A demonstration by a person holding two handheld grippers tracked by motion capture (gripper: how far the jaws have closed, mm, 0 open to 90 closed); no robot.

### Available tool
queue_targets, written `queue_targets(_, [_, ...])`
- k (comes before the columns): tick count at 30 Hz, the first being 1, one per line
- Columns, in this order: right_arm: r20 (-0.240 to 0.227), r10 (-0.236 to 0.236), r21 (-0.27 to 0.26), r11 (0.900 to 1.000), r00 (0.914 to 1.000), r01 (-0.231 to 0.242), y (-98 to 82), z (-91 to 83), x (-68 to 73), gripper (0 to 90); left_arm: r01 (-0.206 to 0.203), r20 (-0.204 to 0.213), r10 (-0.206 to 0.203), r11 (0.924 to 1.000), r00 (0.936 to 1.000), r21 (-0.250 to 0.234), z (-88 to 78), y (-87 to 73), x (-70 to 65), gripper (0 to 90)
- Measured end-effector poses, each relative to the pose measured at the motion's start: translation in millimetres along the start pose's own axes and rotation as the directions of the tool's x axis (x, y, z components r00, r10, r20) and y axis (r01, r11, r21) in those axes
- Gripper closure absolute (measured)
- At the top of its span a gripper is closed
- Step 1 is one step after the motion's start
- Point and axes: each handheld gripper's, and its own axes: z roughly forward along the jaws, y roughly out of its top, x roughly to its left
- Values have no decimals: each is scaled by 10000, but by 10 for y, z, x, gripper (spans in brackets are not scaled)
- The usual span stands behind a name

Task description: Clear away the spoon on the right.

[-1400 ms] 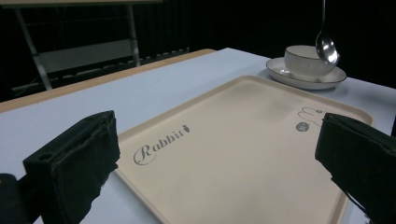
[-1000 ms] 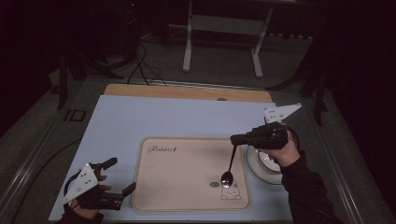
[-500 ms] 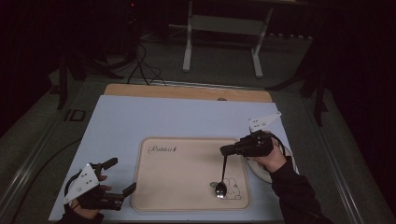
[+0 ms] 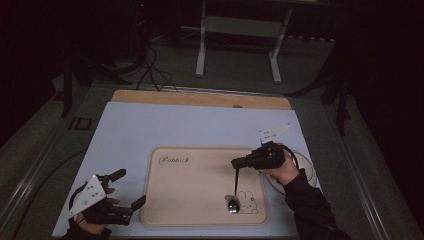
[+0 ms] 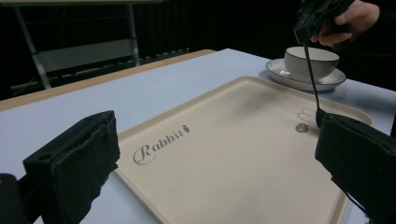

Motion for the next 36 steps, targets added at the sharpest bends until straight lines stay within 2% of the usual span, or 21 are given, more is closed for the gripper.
queue_targets(2, [-11,-22,-14,10000,10000,22,-4,-1,-9,895,-6,-13,6,10000,10000,8,3,-1,-1,0])
queue_targets(5, [362,-25,-112,9999,9993,29,-14,-9,-31,879,-18,-22,18,10000,10000,-10,-5,1,-2,0])
queue_targets(8, [479,-33,-131,9999,9988,40,-23,-8,-44,862,-26,-25,26,10000,10000,-18,-7,1,-1,0])
queue_targets(9, [724,-38,-62,10000,9974,43,-30,2,-59,824,-10,-18,10,10000,10000,-12,-6,0,-1,0])
queue_targets(13, [1062,22,50,10000,9943,-28,-40,17,-84,818,-35,-32,35,10000,10000,13,-6,-1,-3,0])
queue_targets(19, [1293,193,81,9998,9914,-205,-63,56,-123,774,-43,-37,43,10000,10000,-6,-15,-1,-3,0])
queue_targets(33, [1863,689,256,9969,9801,-749,-118,226,-261,794,-54,-13,54,10000,10000,-21,-17,-1,-6,0])
queue_targets(36, [1809,792,225,9962,9803,-847,-133,261,-278,794,-48,-10,48,10000,10000,-20,-16,-1,-5,0])
